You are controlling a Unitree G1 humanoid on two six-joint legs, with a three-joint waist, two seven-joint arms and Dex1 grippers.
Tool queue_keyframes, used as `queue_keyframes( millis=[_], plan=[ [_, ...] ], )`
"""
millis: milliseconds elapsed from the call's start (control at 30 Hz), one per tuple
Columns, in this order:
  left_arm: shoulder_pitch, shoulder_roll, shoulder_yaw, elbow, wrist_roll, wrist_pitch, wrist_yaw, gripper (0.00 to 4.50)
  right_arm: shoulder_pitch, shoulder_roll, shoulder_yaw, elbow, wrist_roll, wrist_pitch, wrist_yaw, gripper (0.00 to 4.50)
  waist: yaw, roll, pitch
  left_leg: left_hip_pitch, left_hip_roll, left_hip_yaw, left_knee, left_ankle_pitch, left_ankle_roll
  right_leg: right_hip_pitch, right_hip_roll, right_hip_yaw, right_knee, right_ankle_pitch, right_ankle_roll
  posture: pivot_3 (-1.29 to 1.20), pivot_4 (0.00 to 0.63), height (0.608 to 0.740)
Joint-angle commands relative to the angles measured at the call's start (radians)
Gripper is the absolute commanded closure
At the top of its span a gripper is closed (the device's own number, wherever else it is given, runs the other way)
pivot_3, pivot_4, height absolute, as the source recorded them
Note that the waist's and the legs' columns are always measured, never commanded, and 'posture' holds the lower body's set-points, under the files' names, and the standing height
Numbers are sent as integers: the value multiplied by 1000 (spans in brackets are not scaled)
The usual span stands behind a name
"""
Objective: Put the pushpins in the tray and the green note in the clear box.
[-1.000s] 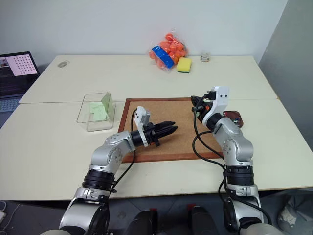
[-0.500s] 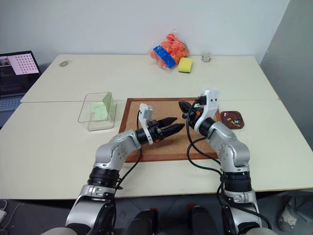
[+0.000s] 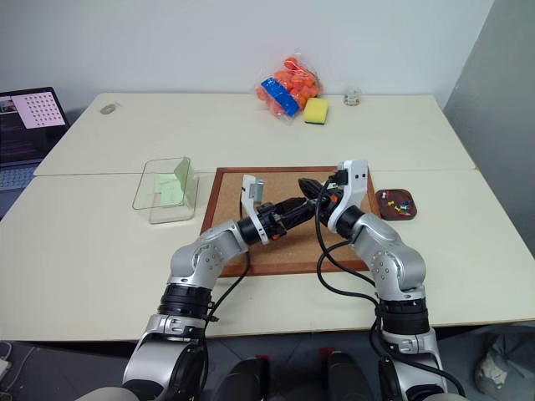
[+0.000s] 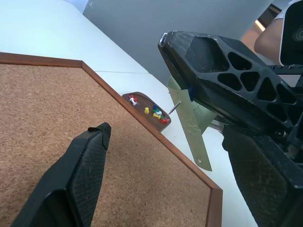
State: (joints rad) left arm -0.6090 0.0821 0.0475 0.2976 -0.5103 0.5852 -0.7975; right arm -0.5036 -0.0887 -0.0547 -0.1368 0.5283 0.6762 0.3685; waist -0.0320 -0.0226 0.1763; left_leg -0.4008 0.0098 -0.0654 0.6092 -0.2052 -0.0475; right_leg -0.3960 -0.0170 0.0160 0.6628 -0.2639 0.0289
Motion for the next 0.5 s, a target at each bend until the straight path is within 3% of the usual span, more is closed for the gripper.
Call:
queue_keyframes(
  millis=[33, 500],
  plan=[
    [-21, -6, 1, -14, -25, -2, -17, 790, -9, -3, -1, -49, 20, -4, 3, 4500, 0, 0, 0, 0, 0, 0, 0, 0, 0, 0, 0, 0, 0, 0, 0, 0, 150, 740],
    [-19, -15, -12, -15, -19, 11, -36, 3451, -8, -5, 14, -49, 18, -4, 10, 4500, 0, 0, 0, 0, 0, 0, 0, 0, 0, 0, 0, 0, 0, 0, 0, 0, 150, 740]
  ],
)
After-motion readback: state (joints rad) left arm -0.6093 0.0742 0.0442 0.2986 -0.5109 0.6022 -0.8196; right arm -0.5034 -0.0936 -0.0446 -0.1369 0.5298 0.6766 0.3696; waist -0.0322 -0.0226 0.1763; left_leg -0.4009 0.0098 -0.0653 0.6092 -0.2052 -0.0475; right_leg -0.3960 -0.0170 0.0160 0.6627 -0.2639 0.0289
